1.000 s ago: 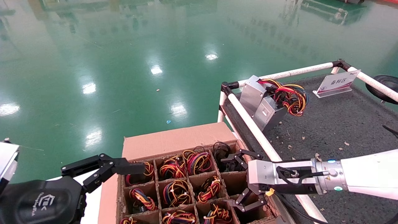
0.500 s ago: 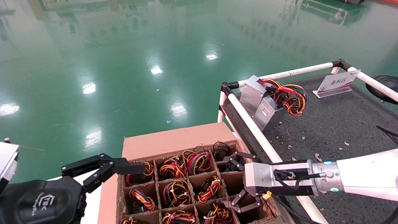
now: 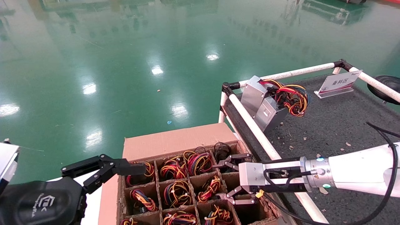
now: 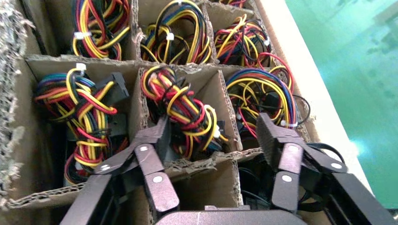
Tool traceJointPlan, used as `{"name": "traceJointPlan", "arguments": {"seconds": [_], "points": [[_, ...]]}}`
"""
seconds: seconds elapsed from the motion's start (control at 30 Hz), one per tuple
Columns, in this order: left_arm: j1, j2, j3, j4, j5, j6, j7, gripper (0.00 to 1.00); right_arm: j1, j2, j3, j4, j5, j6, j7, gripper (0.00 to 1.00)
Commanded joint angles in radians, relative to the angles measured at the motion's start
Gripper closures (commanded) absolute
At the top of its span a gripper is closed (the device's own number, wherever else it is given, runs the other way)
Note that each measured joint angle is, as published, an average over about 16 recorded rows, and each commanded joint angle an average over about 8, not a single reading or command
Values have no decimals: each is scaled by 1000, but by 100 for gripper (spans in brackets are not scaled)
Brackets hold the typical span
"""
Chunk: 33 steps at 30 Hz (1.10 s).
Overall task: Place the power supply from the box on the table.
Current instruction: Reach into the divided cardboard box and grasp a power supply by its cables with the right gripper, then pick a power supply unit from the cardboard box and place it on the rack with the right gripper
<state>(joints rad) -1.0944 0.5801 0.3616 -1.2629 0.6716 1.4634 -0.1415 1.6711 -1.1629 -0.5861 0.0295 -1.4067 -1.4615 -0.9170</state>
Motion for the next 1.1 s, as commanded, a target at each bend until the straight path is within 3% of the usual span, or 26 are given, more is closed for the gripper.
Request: {"name": "traceJointPlan", "arguments": {"seconds": [0.03,0.4,0.73,1.1], "points": [[0,0,0,0,0,0,0,0,4,-4,-2,-3,-3,8,-3,100],[0,0,0,0,0,0,0,0,10,-18,-11,-20,-16,-15,8,100],[0,0,0,0,0,0,0,0,61,-32,-19,-54,-27,-38,134,100],[0,0,0,0,0,0,0,0,139,0,33,-49,47,-105,225,100]]}}
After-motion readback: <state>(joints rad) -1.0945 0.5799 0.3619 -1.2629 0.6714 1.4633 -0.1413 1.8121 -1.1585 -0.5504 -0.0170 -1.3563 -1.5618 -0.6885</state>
